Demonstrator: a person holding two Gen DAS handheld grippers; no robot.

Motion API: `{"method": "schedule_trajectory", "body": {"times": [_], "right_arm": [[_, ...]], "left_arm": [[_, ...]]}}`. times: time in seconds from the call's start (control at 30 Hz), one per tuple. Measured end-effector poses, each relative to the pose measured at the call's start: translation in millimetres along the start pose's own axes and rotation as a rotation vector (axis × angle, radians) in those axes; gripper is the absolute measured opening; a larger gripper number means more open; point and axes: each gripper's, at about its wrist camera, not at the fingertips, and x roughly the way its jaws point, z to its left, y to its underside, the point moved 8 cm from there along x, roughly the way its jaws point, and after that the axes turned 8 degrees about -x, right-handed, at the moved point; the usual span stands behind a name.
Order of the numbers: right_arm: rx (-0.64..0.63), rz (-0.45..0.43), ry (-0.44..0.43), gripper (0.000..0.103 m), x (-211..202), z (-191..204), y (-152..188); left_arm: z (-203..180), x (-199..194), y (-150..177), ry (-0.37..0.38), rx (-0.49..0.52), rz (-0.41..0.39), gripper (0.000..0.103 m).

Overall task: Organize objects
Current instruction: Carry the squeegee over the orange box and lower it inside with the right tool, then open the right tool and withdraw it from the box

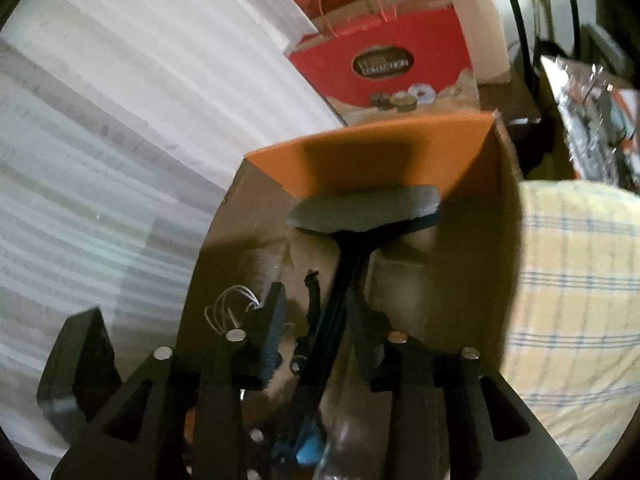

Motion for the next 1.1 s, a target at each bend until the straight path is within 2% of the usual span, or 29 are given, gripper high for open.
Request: {"method": "schedule_trajectory", "body": {"times": [0.1,0.2,0.37,0.4,0.47,0.63,0.73,1.1], "right_arm": [[-0.027,-0.008,0.015,0.044,-15.5,1.1,6.1],[-0.062,-0.006,0.034,0.047,-24.2,5.7,14.9],[-0.112,-0.011,0.046,0.051,-37.7,12.7,31.5],[-0.127,-0.017,0.063,0.051,-41.4,13.3,34.2],[-0.147,-0.031,0.095,0.055,-49.2,12.6,39.4],[-0.153,-0.071,0.160,0.072,-71.0,3.6,51.8],[-0.146,-0.083,0.191,0.078,-81.6,-4.6,60.8],[-0.092,-0.096,0.285,0.091,-111.2,-43.0,97.7]], "left_arm": [[-5.9,-4.4,3.9,-0.008,0.030,0.011,0.040],[-3.9,-8.1,11.0,-0.045,0.074,0.011,0.040],[3.0,-12.6,12.0,-0.035,0.040,0.014,0.042],[3.9,-16.1,12.0,-0.026,0.026,0.007,0.045],[5.1,-23.2,12.7,-0.013,0.007,-0.014,0.062],[-0.9,-37.6,14.1,-0.010,0.000,-0.053,0.078],[-9.0,-44.2,17.7,-0.008,0.009,-0.071,0.088],[-42.6,-62.8,28.9,0.030,0.021,-0.133,0.102]]}}
